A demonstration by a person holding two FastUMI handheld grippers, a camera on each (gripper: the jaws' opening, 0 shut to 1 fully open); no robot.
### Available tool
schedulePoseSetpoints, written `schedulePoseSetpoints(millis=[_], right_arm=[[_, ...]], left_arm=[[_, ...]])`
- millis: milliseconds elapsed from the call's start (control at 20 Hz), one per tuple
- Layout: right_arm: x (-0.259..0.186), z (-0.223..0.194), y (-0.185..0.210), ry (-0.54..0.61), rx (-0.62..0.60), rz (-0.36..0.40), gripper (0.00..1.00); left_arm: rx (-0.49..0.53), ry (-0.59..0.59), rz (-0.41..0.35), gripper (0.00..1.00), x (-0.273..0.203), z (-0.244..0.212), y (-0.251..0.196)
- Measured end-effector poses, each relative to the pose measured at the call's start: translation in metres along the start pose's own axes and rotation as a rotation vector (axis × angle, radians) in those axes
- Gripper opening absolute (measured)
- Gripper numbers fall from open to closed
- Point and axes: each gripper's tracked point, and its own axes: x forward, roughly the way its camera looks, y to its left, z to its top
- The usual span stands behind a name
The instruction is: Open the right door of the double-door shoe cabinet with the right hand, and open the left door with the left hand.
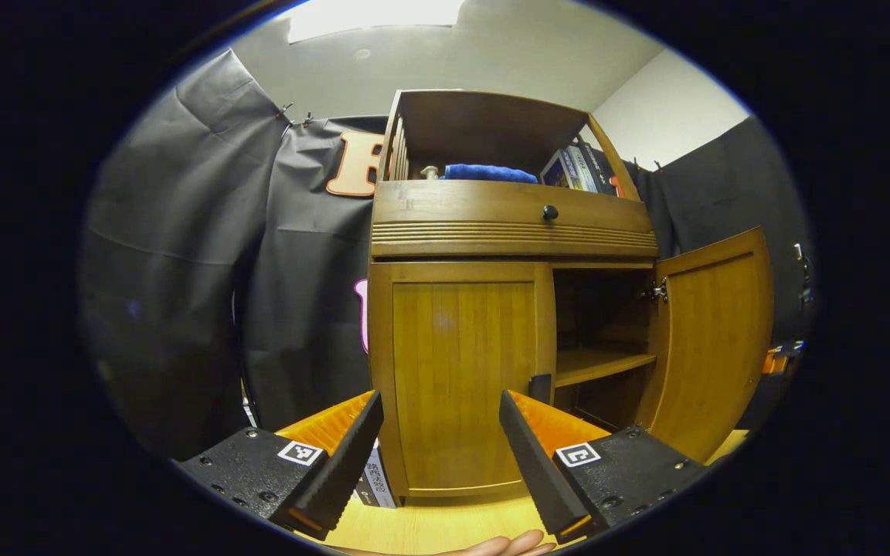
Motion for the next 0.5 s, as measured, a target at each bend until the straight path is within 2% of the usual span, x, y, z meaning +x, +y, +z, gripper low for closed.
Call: schedulePoseSetpoints(millis=[200, 250, 350, 500], right_arm=[[0.010, 0.000, -0.022, 0.007, 0.008, 0.086, 0.01], [0.009, 0.000, -0.026, 0.012, 0.010, 0.104, 0.05], [0.012, 0.000, -0.027, 0.012, 0.013, 0.143, 0.05], [0.013, 0.002, -0.027, -0.003, 0.038, 0.168, 0.04]], left_arm=[[-0.006, 0.007, 0.014, 0.94, 0.003, -0.002, -0.004], [0.000, 0.006, 0.017, 0.94, 0.004, -0.003, -0.006], [0.007, 0.006, 0.029, 0.94, 0.007, -0.004, -0.005], [-0.011, 0.016, 0.039, 0.94, 0.011, -0.007, -0.013]])
